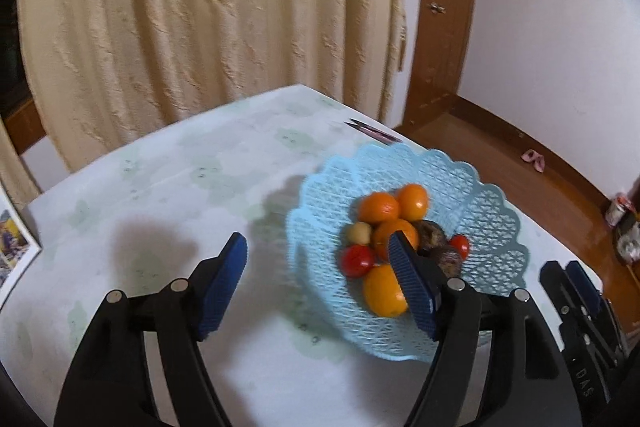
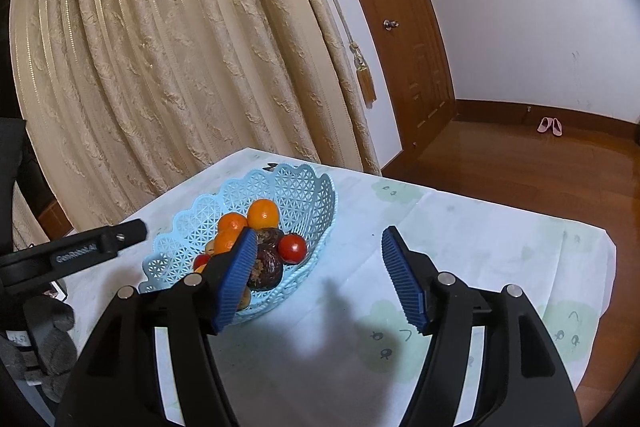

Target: Organize fruits

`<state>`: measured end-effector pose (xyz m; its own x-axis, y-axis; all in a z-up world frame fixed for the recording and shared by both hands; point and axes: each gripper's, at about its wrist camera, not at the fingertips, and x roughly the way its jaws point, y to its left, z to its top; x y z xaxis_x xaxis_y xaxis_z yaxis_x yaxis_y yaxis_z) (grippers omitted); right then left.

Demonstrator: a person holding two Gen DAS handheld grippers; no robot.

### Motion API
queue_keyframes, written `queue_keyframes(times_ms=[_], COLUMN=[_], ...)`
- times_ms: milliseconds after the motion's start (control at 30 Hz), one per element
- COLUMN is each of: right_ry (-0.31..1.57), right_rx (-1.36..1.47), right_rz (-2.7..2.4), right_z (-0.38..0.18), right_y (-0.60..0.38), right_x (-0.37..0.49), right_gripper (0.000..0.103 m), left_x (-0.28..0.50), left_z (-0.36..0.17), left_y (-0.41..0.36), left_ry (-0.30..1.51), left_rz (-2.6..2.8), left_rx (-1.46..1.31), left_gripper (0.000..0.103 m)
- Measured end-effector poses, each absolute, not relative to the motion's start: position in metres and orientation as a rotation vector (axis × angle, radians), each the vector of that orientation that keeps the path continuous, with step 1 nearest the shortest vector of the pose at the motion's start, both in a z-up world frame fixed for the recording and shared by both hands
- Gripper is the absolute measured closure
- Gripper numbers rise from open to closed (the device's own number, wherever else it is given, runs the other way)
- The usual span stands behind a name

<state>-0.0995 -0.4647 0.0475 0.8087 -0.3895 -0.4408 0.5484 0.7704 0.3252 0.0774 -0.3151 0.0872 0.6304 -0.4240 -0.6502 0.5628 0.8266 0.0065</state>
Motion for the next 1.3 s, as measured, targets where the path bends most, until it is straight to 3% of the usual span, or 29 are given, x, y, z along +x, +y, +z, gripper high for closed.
queue_keyframes(times_ms=[100,433,967,1067,1300], right_ry=[0.365,0.373,0.413,0.406,0.416], right_rx=[0.465,0.481,0.423,0.412,0.34], right_rz=[-0.523,-0.514,-0.476,-0.471,-0.447], right_z=[0.047,0.047,0.055,0.059,0.071], right_y=[-0.466,-0.47,-0.448,-0.445,-0.429], right_x=[-0.099,-0.1,-0.104,-0.107,-0.107], right_gripper=[0.035,0.024,0.016,0.008,0.005], left_x=[0.074,0.056,0.04,0.037,0.029], left_z=[0.089,0.091,0.115,0.117,0.122], left_y=[-0.308,-0.293,-0.277,-0.277,-0.278], left_ry=[0.655,0.583,0.505,0.499,0.484], left_rz=[-0.527,-0.476,-0.463,-0.473,-0.488], left_rx=[0.229,0.277,0.256,0.255,0.249], left_gripper=[0.021,0.013,0.012,0.012,0.009])
